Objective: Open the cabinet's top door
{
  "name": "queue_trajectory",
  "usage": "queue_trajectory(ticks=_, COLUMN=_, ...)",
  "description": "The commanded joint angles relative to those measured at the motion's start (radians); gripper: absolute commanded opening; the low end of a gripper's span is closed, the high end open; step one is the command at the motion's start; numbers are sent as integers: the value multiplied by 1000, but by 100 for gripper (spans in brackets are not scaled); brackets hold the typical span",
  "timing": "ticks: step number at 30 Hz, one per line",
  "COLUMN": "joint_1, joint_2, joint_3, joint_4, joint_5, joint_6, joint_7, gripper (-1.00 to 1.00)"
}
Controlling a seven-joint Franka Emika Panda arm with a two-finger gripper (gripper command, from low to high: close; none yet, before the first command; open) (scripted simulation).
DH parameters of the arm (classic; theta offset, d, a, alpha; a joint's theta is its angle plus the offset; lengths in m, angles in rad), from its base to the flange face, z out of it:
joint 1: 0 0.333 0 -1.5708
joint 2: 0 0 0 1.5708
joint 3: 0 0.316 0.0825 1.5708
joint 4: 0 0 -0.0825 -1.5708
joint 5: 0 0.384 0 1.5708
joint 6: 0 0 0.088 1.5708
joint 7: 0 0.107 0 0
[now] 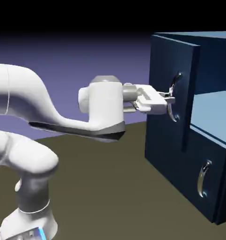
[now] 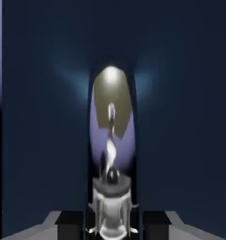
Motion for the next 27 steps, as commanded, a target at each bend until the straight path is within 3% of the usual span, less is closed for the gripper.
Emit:
queue_trajectory(ticks=1, joint_1=-30, joint_2=-20, joint_3=36, joint_4=-29, joint_5=41, joint_6=-15, joint_7=-16, gripper=-100)
queue_trajectory(ticks=12, joint_1=-216, joint_2=-268, joint_3=407, joint_4=-266, joint_5=515, joint_6=-190, joint_7=-206, gripper=-100)
queue_trajectory(ticks=27, joint_1=-122, joint_2=-443, joint_3=923, joint_4=-343, joint_5=1148, joint_6=-552, joint_7=-365, gripper=-100)
